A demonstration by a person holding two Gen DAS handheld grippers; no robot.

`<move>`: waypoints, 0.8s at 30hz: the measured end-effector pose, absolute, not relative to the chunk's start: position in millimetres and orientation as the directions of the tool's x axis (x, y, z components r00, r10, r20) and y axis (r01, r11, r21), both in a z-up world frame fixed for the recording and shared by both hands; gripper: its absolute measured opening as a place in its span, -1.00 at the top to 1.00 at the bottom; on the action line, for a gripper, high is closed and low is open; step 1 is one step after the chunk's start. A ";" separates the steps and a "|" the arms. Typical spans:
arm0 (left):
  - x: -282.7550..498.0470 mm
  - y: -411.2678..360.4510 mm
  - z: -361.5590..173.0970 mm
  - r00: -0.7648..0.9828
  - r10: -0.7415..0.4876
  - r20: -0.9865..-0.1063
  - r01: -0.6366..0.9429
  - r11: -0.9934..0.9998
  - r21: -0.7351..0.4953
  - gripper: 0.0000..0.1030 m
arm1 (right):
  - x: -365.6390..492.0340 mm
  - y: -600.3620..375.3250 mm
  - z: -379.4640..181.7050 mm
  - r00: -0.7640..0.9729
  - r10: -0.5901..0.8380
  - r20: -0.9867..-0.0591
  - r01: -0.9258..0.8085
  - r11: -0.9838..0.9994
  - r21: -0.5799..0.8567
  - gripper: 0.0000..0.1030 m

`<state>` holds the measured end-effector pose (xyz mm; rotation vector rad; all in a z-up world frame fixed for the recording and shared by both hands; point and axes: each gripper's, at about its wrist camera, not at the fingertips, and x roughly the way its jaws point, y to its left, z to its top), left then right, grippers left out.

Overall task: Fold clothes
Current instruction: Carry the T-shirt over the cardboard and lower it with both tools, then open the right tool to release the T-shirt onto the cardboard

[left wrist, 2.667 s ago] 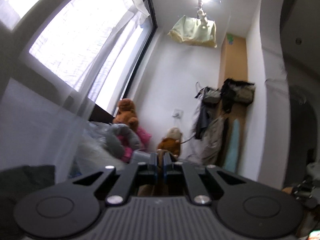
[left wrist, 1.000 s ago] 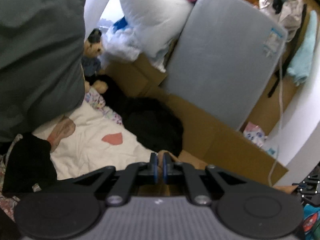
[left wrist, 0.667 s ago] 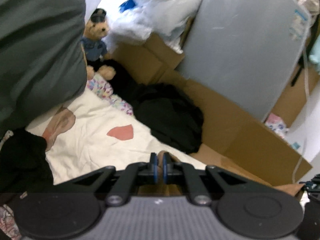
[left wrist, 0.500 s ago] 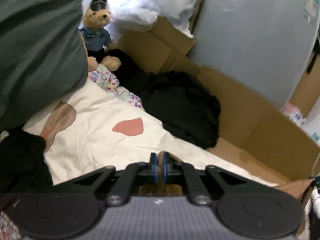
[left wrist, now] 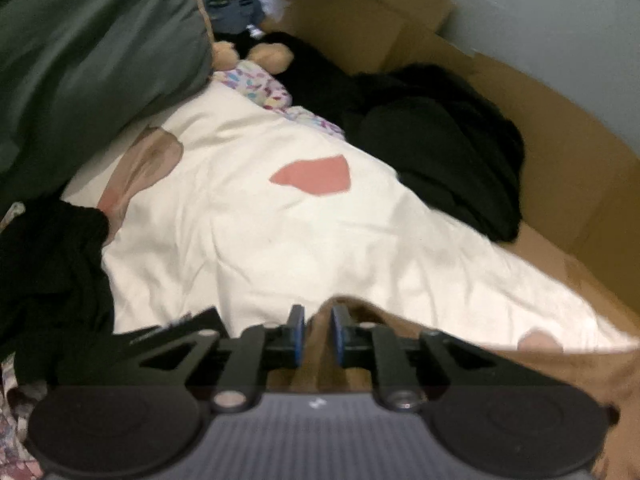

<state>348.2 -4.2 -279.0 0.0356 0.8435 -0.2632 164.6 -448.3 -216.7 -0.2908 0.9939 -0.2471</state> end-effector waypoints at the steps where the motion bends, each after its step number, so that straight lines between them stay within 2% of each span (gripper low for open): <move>1: 338.8 -2.6 -281.4 0.636 -0.219 -0.740 0.259 0.964 -0.062 0.45 | 159.5 -445.4 -216.4 0.532 -0.334 -0.778 0.050 0.929 -0.365 0.12; 5: 316.0 -7.9 -278.8 0.653 -0.238 -0.719 0.345 0.939 0.001 0.41 | 128.3 -426.8 -212.1 0.598 -0.303 -0.742 -0.061 0.906 -0.420 -0.01; 11: 294.0 -40.0 -271.1 0.655 -0.314 -0.687 0.521 0.846 0.110 0.45 | 115.8 -388.0 -203.0 0.675 -0.222 -0.703 -0.186 0.871 -0.454 -0.01; 16: 280.3 -77.7 -275.0 0.621 -0.363 -0.694 0.637 0.750 0.177 0.45 | 114.3 -350.5 -199.0 0.696 -0.111 -0.710 -0.314 0.841 -0.440 -0.01; 24: 260.0 -111.4 -296.1 0.620 -0.350 -0.702 0.737 0.566 0.369 0.44 | 125.5 -304.4 -211.0 0.732 -0.076 -0.677 -0.409 0.746 -0.525 -0.01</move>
